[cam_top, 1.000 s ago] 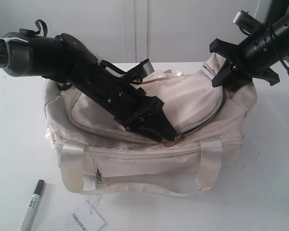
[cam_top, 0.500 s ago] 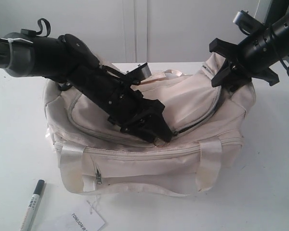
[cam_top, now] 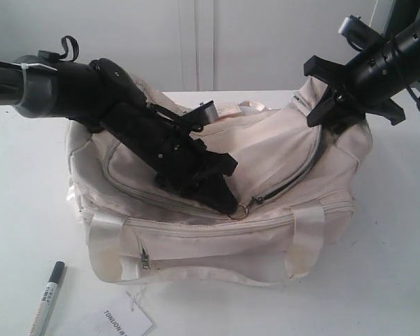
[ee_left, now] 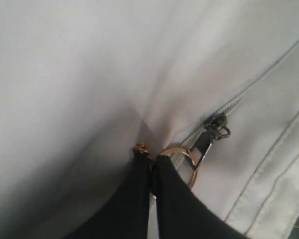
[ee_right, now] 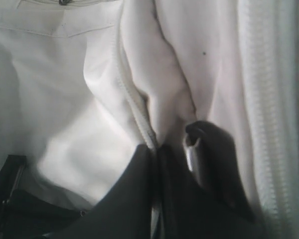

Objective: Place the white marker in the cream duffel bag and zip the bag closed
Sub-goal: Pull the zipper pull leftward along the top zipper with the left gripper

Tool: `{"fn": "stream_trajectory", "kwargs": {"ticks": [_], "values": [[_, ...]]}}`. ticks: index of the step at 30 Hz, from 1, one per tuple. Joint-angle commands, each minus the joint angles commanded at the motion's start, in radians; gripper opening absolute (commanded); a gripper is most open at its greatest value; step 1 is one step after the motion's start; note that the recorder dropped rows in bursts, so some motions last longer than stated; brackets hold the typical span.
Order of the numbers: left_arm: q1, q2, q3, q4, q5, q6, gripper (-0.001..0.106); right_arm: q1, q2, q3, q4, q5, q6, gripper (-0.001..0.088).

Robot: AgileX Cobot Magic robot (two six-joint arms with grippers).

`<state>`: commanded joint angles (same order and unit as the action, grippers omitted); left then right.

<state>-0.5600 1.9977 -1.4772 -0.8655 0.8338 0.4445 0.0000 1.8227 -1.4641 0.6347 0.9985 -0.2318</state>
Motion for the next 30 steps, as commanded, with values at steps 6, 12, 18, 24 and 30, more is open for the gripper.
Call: {"fn": "stream_trajectory", "kwargs": {"ticks": [6, 12, 18, 24, 30], "values": [[0.000, -0.061, -0.001, -0.025, -0.032, 0.000, 0.000, 0.000, 0.000, 0.000, 0.000, -0.002, 0.000, 0.0000], [0.000, -0.102, -0.001, -0.025, -0.062, 0.000, 0.000, 0.000, 0.000, 0.000, 0.000, -0.002, 0.000, 0.0000], [0.000, -0.106, -0.001, -0.029, -0.059, 0.000, 0.000, 0.000, 0.000, 0.000, 0.000, -0.002, 0.000, 0.0000], [0.000, -0.128, -0.001, 0.029, -0.061, 0.002, 0.000, 0.000, 0.000, 0.000, -0.002, -0.003, 0.000, 0.0000], [0.000, -0.136, -0.001, 0.083, -0.044, 0.002, 0.000, 0.000, 0.000, 0.000, -0.002, -0.010, 0.000, 0.0000]]}}
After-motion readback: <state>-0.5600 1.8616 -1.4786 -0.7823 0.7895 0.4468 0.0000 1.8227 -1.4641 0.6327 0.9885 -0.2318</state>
